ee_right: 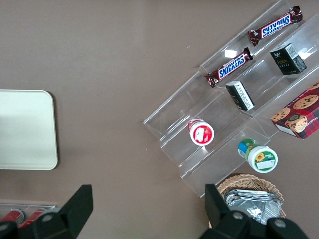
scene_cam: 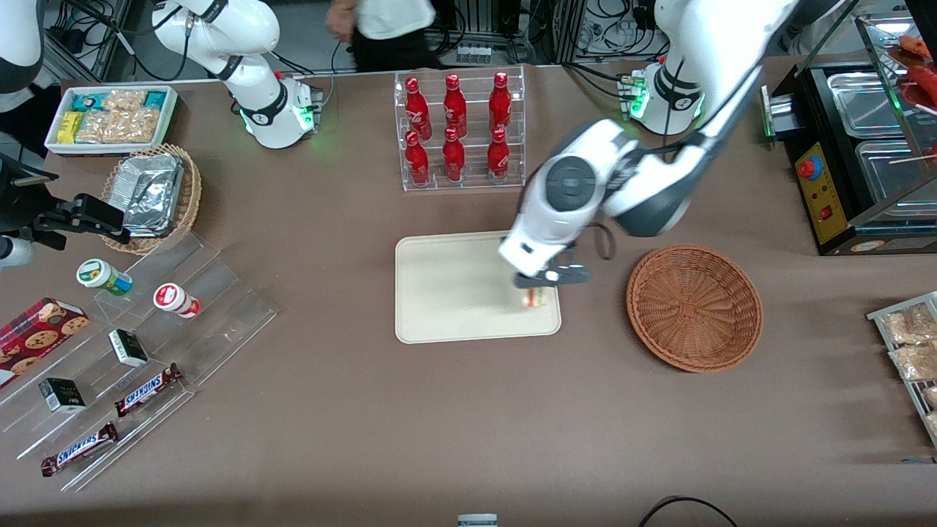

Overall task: Place sandwich from basket to tray
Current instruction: 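Carry the held sandwich with the left gripper over the cream tray, then lower the sandwich onto the tray and open the left gripper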

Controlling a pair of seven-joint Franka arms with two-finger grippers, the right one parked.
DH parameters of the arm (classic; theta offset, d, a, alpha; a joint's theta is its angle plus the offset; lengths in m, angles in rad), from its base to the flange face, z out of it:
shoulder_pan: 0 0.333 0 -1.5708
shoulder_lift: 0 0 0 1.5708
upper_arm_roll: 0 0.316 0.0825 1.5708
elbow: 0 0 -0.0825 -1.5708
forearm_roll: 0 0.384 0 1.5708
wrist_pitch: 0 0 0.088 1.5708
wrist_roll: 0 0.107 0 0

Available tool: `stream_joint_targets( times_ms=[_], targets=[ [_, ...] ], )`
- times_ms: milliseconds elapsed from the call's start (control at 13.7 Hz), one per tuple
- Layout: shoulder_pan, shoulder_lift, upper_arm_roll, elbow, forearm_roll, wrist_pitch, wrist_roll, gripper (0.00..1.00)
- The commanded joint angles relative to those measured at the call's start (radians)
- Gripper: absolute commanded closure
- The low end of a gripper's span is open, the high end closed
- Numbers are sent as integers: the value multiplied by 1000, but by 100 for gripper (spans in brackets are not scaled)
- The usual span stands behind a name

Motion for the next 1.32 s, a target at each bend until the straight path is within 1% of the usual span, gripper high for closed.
stream_joint_targets(
  times_ms=[0,73,293,439,659,878,1024,1098,1171,1244],
  targets=[
    [-100,132,11,119,92,10,-95,100],
    [-122,160,13,124,103,33,-105,100],
    [-168,213,14,122,176,95,-154,100],
    [-171,238,14,122,215,96,-177,100],
    [-186,258,14,122,226,141,-182,100],
    [-214,292,57,124,252,178,-202,100],
    [-238,293,80,122,252,193,-208,100],
    [-238,298,82,121,252,193,-211,92],
    [-238,301,82,121,250,193,-213,49],
    [-238,301,82,122,252,192,-208,10]
  ],
)
